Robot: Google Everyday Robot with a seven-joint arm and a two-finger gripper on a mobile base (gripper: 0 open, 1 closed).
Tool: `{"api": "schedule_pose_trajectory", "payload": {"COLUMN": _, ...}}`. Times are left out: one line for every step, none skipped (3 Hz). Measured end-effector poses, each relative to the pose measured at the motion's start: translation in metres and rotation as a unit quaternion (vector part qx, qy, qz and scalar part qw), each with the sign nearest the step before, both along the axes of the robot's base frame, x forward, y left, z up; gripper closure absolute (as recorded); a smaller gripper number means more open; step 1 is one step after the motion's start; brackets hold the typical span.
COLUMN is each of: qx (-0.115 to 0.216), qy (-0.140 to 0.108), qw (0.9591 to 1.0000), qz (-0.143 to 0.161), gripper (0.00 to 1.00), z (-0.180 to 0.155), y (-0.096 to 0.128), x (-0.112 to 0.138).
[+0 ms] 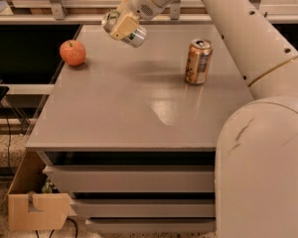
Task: Place 7up can upright
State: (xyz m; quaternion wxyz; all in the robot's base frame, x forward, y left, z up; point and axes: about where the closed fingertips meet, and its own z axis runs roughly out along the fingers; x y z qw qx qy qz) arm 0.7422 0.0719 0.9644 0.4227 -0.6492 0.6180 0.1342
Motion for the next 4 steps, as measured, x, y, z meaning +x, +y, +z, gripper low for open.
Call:
{"api": "schedule_pose_trajectory", "payload": {"qx": -0.001, "qy": 0.0, "qw": 1.0, "qz": 0.0, "gripper": 1.0, "z": 0.0, "y": 0.0, "x": 0.0}}
{"api": "schedule_pose_trajectory", "payload": {"qx": 0.017, "qy": 0.004, "qw": 0.9998, "qz": -0.004, "gripper": 1.0, "z": -0.005, "y": 0.001, "x": 0.004}}
{"api": "schedule_pose_trajectory", "payload": {"qx": 0.054, "qy": 0.009, "qw": 0.9983, "qz": -0.02, "gripper": 1.0, "z": -0.007, "y": 0.006, "x": 0.01}}
{"api": "schedule_pose_trajectory", "payload": {"qx": 0.093, "qy": 0.011, "qw": 0.9949, "qz": -0.039, "gripper": 1.0, "z": -0.008, "y": 0.011, "x": 0.017}}
